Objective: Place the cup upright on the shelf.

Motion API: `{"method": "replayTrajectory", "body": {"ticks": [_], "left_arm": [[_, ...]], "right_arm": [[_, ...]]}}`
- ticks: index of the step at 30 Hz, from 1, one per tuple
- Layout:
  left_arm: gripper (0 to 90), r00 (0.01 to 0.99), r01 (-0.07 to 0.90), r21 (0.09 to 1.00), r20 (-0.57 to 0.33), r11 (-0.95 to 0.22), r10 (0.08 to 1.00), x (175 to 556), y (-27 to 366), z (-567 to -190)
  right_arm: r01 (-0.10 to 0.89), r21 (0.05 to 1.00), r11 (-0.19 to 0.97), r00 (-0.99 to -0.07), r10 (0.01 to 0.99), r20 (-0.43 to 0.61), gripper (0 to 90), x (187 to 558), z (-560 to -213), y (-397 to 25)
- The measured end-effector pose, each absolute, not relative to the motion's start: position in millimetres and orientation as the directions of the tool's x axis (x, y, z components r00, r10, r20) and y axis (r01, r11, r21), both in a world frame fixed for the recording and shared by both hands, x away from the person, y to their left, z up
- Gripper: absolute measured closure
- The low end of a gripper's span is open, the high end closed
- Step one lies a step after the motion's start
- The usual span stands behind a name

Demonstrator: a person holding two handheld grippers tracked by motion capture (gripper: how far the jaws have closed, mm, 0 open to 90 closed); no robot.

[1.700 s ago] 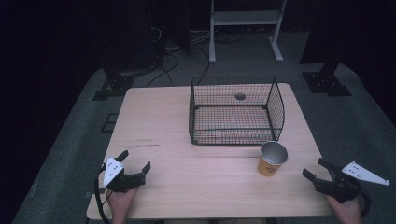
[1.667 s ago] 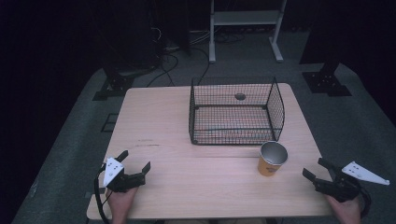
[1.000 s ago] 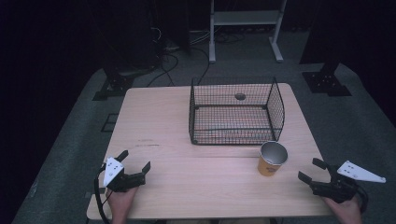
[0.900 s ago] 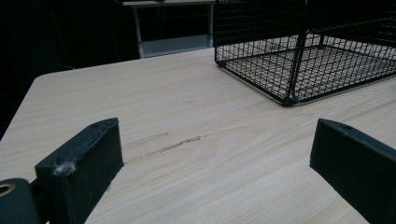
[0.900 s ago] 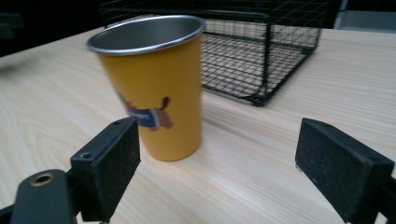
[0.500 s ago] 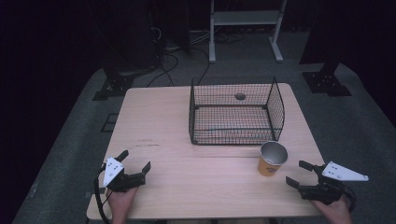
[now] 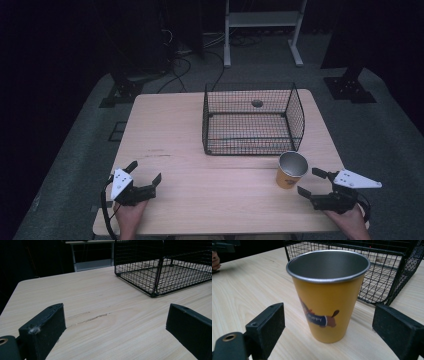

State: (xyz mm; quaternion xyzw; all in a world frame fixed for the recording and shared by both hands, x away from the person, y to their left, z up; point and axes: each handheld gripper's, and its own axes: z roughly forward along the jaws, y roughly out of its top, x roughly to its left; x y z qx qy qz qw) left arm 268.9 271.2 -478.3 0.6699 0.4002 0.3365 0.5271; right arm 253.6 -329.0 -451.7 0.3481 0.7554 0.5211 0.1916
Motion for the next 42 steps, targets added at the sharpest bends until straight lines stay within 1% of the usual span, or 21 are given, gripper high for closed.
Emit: {"method": "replayTrajectory", "body": {"ticks": [2,9,19,28,37,38,40,42], "left_arm": [[1.8,0.452,0.183,0.975,0.031,-0.126,0.892,269,271,-478],[1.8,0.45,0.183,0.975,0.031,-0.126,0.893,269,271,-478],[1.8,0.45,0.183,0.975,0.032,-0.128,0.892,269,271,-478],[1.8,0.45,0.183,0.975,0.033,-0.128,0.893,269,271,-478],[1.7,0.451,0.184,0.974,0.032,-0.129,0.892,269,271,-478],[1.8,0.452,0.184,0.974,0.032,-0.128,0.892,269,271,-478],[1.8,0.452,0.184,0.974,0.032,-0.129,0.892,269,271,-478],[1.8,0.452,0.185,0.974,0.033,-0.13,0.892,269,271,-478]], "right_arm": [[0.327,0.919,0.222,-0.686,0.724,0.069,9.9,256,-451,-326],[0.325,0.914,0.243,-0.681,0.731,0.048,3.0,264,-450,-317],[0.326,0.913,0.246,-0.69,0.722,0.052,1.9,273,-450,-308],[0.334,0.908,0.253,-0.687,0.725,0.051,1.8,284,-449,-302],[0.326,0.906,0.268,-0.706,0.706,0.045,2.0,291,-446,-293],[0.332,0.904,0.268,-0.705,0.707,0.049,2.7,292,-447,-293],[0.339,0.898,0.279,-0.712,0.701,0.051,7.2,293,-448,-292],[0.342,0.895,0.286,-0.716,0.696,0.051,7.2,295,-449,-292]]}}
